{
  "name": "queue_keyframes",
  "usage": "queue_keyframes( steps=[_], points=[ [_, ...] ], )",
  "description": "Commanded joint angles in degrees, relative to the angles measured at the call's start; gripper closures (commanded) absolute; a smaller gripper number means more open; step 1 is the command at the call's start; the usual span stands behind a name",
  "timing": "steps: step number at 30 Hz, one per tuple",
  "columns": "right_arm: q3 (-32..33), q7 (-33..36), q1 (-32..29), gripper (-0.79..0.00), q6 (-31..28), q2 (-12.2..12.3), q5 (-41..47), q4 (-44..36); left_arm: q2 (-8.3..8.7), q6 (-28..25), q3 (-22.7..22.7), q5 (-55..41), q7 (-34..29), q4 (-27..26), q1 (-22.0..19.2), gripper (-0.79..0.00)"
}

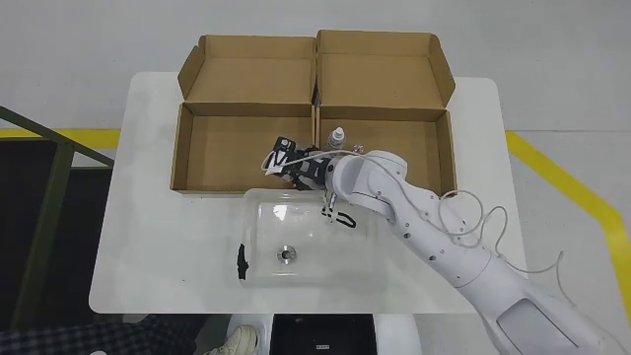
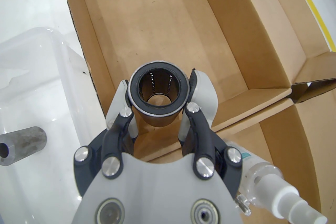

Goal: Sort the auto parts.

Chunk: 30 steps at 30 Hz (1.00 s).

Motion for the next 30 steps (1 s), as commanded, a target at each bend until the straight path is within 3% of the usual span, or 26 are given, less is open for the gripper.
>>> queue_keyframes(
  steps=[1,8,19,30],
  points=[
    [0.1,0.2,-0.1,-0.299,-0.2,-0.1,-0.1,0.1,0.00,0.0,0.0,0.0,0.0,0.0,0.0,-0.785],
    [0.3,0.6,-0.2,-0.363,-0.5,-0.4,-0.4,0.4,0.00,0.0,0.0,0.0,0.0,0.0,0.0,-0.785],
    [1.4,-0.2,-0.8,-0.382,-1.4,-0.8,-0.4,-0.7,0.00,0.0,0.0,0.0,0.0,0.0,0.0,-0.785],
    [6.0,-0.7,-7.1,-0.388,-4.9,1.2,-3.9,-15.2,0.00,0.0,0.0,0.0,0.0,0.0,0.0,-0.785]
  ],
)
